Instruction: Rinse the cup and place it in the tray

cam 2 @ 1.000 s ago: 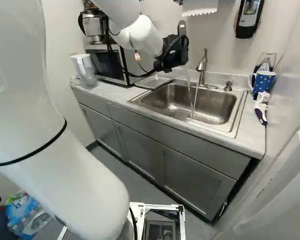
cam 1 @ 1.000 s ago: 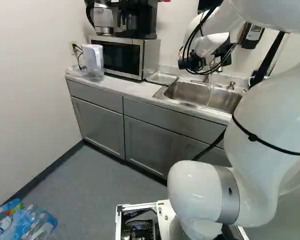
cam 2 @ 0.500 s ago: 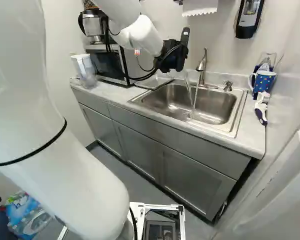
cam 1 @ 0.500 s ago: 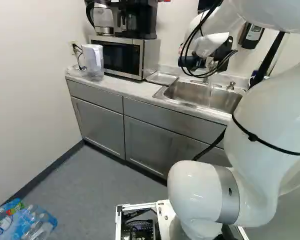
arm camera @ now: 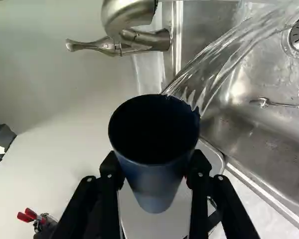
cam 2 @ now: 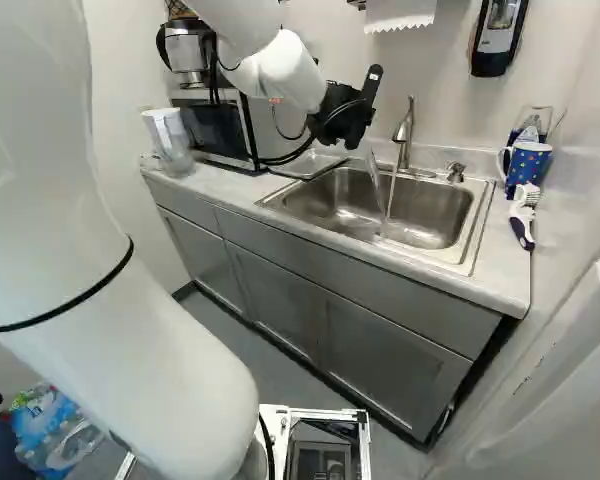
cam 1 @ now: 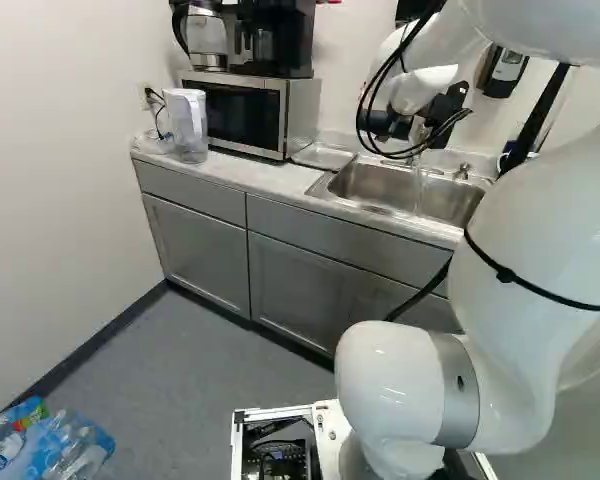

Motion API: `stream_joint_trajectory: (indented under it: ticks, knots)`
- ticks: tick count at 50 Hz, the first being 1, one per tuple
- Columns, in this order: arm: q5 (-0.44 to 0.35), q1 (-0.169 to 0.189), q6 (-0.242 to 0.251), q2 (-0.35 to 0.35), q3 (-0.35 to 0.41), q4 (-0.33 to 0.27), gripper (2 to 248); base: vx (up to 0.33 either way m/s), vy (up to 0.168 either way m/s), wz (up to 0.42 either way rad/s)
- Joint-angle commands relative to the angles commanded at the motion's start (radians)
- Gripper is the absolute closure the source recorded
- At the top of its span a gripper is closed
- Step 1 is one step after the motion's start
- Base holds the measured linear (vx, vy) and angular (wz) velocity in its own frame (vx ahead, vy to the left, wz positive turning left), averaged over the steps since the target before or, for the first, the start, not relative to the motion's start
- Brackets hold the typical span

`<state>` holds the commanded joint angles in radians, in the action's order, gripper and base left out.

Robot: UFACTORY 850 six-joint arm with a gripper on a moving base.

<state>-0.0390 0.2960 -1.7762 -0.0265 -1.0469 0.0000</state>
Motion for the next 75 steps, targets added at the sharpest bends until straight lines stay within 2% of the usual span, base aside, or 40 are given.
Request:
stream_joint_trajectory:
  ticks: [75]
  knots:
    - [0.000,0.000,0.000,0.000,0.000,0.000,124,0.000,0.000,0.000]
